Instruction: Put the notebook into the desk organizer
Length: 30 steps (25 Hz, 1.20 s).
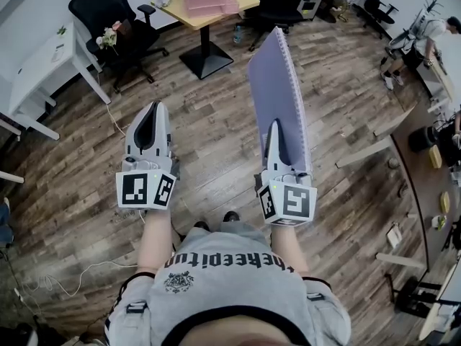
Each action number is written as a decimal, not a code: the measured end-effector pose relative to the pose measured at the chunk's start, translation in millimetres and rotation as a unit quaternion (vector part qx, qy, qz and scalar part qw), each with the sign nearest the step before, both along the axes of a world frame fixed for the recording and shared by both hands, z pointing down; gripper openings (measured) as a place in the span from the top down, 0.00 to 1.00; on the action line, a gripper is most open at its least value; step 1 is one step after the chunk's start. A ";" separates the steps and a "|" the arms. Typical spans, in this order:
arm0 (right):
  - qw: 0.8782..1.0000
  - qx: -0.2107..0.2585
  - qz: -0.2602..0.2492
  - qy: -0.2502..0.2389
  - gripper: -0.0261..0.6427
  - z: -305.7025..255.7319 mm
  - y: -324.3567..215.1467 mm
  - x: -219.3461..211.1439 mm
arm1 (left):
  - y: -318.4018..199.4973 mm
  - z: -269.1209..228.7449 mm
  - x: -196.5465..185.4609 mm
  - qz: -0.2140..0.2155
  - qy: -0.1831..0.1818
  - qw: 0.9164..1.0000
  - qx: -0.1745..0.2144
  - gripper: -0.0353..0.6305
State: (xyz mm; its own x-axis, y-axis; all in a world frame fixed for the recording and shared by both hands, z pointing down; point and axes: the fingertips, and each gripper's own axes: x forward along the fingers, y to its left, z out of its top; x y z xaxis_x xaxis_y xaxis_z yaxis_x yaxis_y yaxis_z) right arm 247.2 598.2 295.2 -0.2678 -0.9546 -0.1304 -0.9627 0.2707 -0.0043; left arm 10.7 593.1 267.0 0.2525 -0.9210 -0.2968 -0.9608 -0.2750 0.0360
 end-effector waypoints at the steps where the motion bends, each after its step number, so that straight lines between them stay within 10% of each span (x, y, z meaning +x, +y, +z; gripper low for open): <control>1: 1.000 0.001 -0.002 -0.002 0.91 -0.8 -2.0 2.2 | -1.3 -1.2 2.3 -0.001 -0.001 1.000 0.002 0.94; 17: 0.999 0.013 -0.042 -0.001 0.91 0.3 -48.4 29.9 | -28.8 -6.5 27.1 -0.046 0.003 0.999 0.026 0.94; 30: 0.999 0.016 -0.042 -0.003 0.91 -1.2 -166.5 13.1 | -149.6 -10.2 15.2 -0.035 0.002 0.999 0.033 0.94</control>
